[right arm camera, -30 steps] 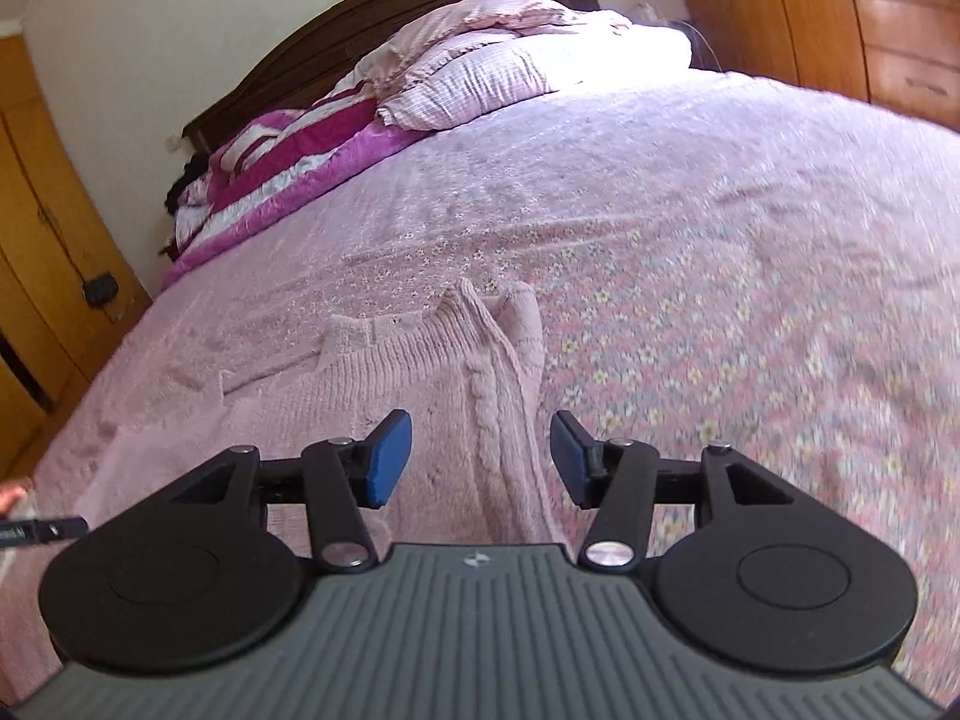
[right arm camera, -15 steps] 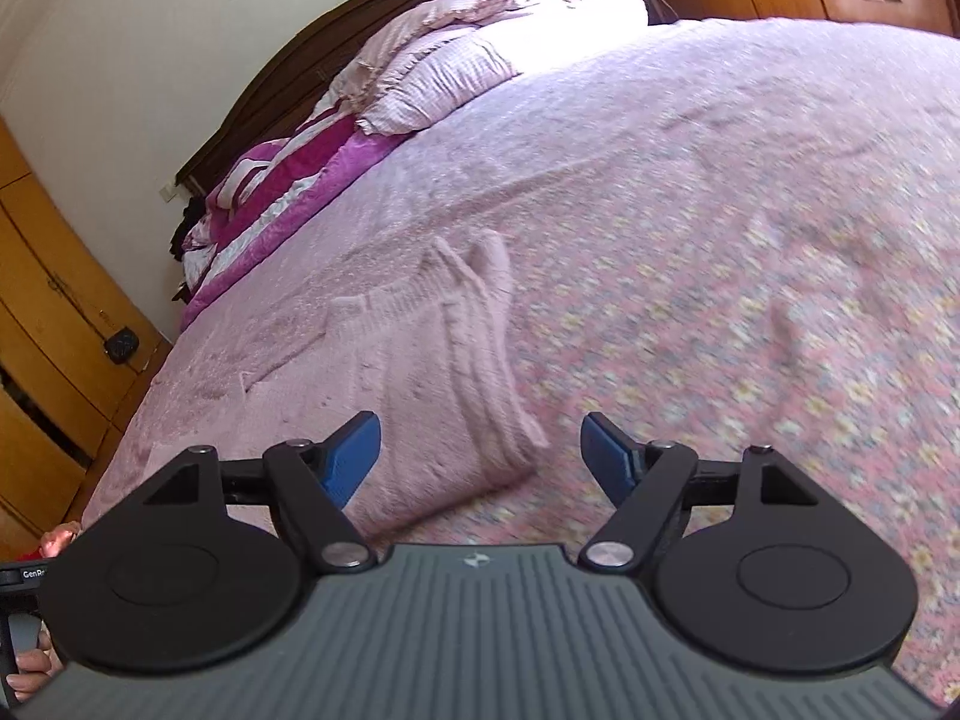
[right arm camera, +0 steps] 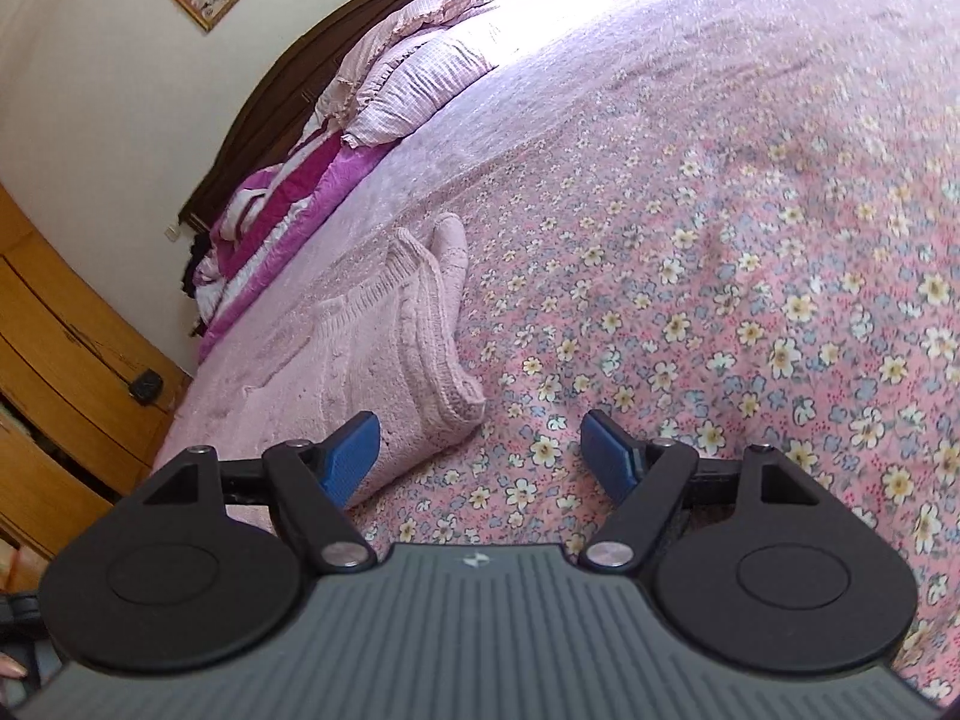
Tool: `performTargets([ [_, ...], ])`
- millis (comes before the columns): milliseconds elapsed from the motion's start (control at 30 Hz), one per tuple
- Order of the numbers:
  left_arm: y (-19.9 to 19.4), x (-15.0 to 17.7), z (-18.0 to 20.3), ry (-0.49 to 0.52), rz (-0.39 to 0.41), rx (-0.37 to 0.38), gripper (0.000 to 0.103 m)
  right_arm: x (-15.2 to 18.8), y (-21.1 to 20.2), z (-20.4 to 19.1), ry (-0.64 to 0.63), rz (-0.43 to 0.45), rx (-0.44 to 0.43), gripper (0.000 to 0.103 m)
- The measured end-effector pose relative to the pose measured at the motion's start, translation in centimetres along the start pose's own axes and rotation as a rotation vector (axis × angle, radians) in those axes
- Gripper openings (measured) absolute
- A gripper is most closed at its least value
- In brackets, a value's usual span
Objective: Fold small clothes
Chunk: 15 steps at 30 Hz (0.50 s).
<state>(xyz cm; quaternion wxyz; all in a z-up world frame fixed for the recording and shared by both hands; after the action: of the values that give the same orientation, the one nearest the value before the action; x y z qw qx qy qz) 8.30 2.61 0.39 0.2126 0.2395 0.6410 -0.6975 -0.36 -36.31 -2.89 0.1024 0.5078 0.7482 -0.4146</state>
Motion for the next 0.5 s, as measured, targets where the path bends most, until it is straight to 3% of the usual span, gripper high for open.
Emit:
performTargets([
  [267,0.7,-0.1,-0.2,-0.035,-0.002,-0.008,0.072,0.0,0.8,-0.8,-0.056,-0.058,-0.058,0.092],
  [500,1.6,-0.2,0.1,-0.011,-0.012,-0.020,0.072,-0.9,1.8,-2.0,-0.041,-0.033,-0.094,0.092],
])
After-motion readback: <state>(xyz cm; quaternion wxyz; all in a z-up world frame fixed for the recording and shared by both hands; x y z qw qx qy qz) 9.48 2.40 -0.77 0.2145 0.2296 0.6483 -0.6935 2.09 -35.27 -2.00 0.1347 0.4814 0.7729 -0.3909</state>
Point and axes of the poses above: each gripper's, at about its wrist camera, not at the fingertips, and y roughly the way its jaws point, z to its right, x to its underside, the point moved 7 cm from there along y, roughly the way its jaws point, and after that the axes turned 1 degree about x, right-handed, at the moved point
